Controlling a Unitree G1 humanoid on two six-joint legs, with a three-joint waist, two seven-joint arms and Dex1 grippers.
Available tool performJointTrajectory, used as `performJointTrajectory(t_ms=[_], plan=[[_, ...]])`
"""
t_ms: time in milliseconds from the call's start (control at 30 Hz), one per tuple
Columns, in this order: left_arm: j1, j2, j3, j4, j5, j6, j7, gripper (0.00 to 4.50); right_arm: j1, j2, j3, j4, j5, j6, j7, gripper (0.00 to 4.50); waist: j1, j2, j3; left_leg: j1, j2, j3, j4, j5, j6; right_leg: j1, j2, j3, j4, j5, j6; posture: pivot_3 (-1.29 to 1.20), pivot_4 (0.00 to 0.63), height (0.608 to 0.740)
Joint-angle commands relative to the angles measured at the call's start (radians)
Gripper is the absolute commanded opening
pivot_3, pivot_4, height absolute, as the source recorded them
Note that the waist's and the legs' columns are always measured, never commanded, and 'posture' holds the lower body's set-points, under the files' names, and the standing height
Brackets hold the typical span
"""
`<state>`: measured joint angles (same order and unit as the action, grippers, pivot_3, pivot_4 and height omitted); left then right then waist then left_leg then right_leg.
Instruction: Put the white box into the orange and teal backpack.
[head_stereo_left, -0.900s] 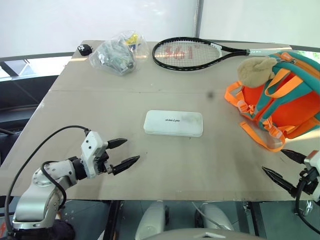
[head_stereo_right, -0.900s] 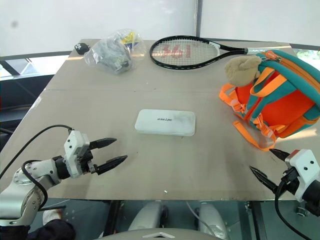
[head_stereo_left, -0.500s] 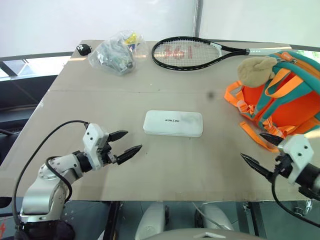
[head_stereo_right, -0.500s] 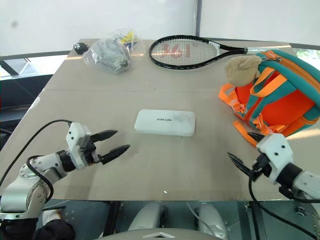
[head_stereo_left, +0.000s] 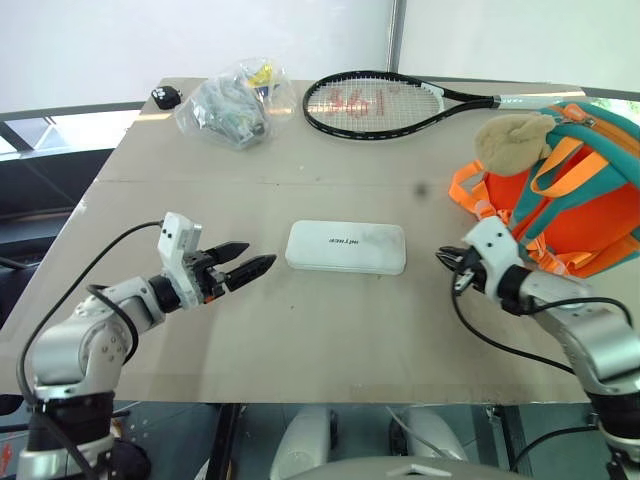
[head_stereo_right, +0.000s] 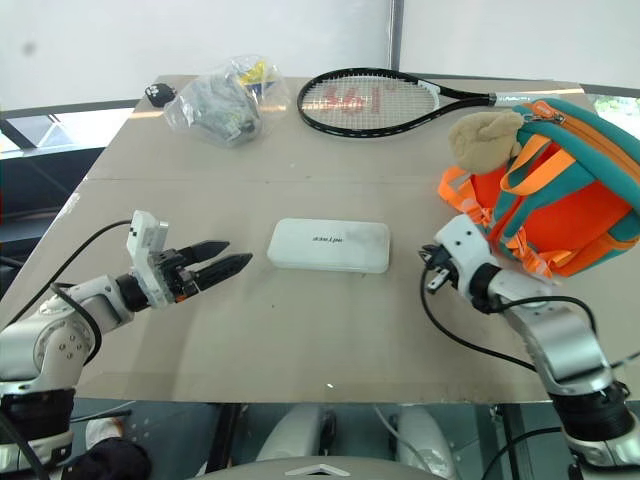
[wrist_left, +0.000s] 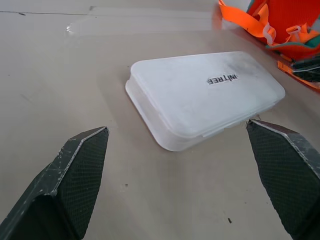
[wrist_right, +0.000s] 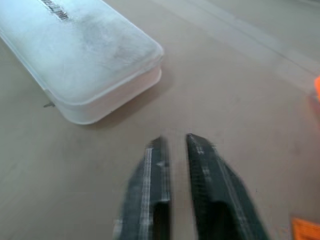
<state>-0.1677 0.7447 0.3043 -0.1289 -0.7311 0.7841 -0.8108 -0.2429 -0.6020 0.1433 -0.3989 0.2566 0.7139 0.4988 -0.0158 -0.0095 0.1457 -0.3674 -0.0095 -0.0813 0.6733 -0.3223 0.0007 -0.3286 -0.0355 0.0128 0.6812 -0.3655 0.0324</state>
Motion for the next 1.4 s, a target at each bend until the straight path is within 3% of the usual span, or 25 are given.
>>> performJointTrajectory(t_ms=[33, 200, 467, 700, 967, 1133, 1267, 1400], plan=[[-0.121, 0.033, -0.013, 0.077, -0.054, 0.192, 0.038, 4.5, -0.068, 0.029, 0.064, 0.036, -0.069, 0.006, -0.025, 0.04, -0.001, 0.0, 0.0, 0.0, -0.001, 0.0, 0.0, 0.0, 0.0, 0.0, 0.0, 0.0, 0.0, 0.0, 0.0, 0.0, 0.15, 0.74], [-0.319, 0.029, -0.069, 0.235, -0.109, 0.474, 0.033, 4.5, -0.14, 0.05, 0.11, 0.084, -0.128, 0.007, -0.02, 0.04, -0.005, 0.0, 0.0, -0.002, -0.002, -0.001, 0.005, 0.0, 0.0, -0.002, 0.0, 0.0, 0.005, 0.0, 0.0, 0.0, 0.15, 0.74], [-0.526, -0.054, -0.154, 0.471, -0.02, 0.501, 0.047, 4.5, -0.218, 0.073, 0.152, 0.121, -0.168, 0.032, 0.014, 0.04, -0.029, -0.001, 0.0, -0.004, -0.004, -0.003, 0.009, 0.0, 0.0, -0.006, 0.0, 0.0, 0.013, 0.0, 0.0, 0.0, 0.15, 0.74], [-0.579, -0.091, -0.263, 0.59, 0.031, 0.493, -0.077, 4.5, -0.299, 0.136, 0.255, 0.219, -0.195, 0.006, 0.075, 0.04, -0.031, -0.001, -0.001, -0.004, -0.005, -0.006, 0.01, 0.0, 0.0, -0.008, 0.0, 0.001, 0.014, 0.0, 0.0, 0.0, 0.15, 0.74], [-0.582, -0.112, -0.23, 0.61, -0.011, 0.599, -0.167, 4.5, -0.34, 0.203, 0.278, 0.293, -0.235, -0.039, 0.107, 0.04, -0.039, -0.002, -0.001, -0.005, -0.006, -0.009, 0.011, 0.0, 0.0, -0.01, 0.0, 0.0, 0.015, 0.0, 0.0, 0.0, 0.15, 0.74], [-0.568, -0.153, -0.153, 0.633, -0.014, 0.619, -0.134, 4.5, -0.336, 0.196, 0.265, 0.312, -0.252, -0.068, 0.125, 0.04, -0.044, -0.002, -0.001, -0.01, -0.007, -0.011, 0.013, 0.0, 0.0, -0.013, 0.0, 0.0, 0.015, 0.0, 0.0, 0.0, 0.15, 0.74], [-0.546, -0.176, -0.089, 0.619, -0.025, 0.627, -0.114, 3.4, -0.319, 0.18, 0.225, 0.295, -0.242, -0.089, 0.133, 0.0, -0.044, -0.002, -0.001, -0.011, -0.008, -0.013, 0.013, 0.0, -0.001, -0.013, -0.001, 0.0, 0.015, 0.0, 0.0, 0.0, 0.15, 0.74], [-0.508, -0.185, -0.042, 0.564, -0.057, 0.648, -0.101, 1.55, -0.269, 0.155, 0.159, 0.222, -0.22, -0.094, 0.129, 0.0, -0.051, -0.002, -0.001, -0.013, -0.008, -0.014, 0.013, 0.0, -0.001, -0.014, -0.001, -0.001, 0.015, 0.0, 0.0, 0.0, 0.15, 0.74]])
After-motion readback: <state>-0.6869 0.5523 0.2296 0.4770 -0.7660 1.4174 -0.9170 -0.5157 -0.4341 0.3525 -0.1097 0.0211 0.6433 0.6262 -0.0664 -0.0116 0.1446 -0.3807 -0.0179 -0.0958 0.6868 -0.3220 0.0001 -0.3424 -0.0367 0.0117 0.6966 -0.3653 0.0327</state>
